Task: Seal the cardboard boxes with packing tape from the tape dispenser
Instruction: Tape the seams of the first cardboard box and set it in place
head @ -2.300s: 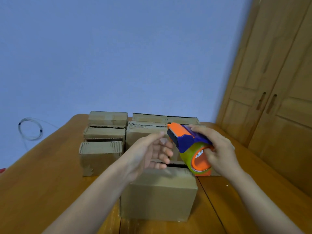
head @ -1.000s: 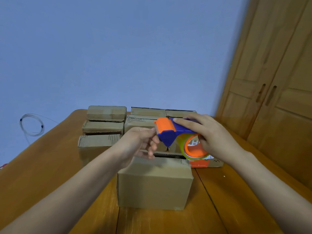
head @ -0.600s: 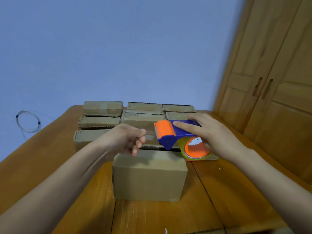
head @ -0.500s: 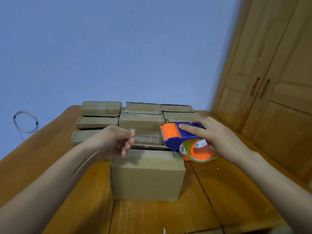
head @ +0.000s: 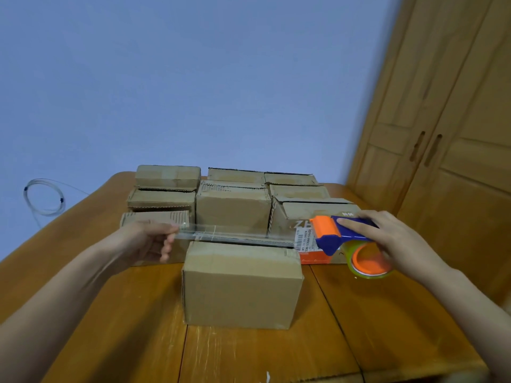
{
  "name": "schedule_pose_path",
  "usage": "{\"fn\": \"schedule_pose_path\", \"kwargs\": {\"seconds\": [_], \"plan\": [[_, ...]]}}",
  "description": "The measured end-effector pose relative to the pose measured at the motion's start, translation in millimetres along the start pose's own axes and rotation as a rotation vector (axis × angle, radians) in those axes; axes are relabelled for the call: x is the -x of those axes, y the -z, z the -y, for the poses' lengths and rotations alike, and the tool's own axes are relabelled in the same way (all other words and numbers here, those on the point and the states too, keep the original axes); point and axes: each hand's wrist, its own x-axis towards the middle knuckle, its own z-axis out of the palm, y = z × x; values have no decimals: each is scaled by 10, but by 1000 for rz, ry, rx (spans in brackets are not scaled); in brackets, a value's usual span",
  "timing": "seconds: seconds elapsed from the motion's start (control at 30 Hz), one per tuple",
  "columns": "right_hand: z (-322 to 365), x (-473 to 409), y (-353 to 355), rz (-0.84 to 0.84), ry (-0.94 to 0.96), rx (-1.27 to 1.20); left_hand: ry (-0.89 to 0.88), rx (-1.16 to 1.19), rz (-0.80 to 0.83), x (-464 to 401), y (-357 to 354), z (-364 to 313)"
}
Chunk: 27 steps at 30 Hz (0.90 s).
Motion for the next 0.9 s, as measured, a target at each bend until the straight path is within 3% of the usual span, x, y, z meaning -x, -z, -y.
{"fn": "schedule_pose_path", "kwargs": {"seconds": [0.23, 0.4, 0.5, 0.67, 0.9], "plan": [[-39, 24, 2, -20, -9, -14, -44, 118, -16, -23, -86, -41], [-14, -32, -12, -49, -6, 25, -199, 424, -55, -85, -175, -90], [13, -45, -19, -79, 10, 77, -191, 576, -4, -119, -244, -20], [6, 48, -146, -57, 18, 98, -162, 427, 6, -129, -264, 194], [51, 81, -245, -88, -21, 67, -212, 419, 32, -102, -257, 197]]}}
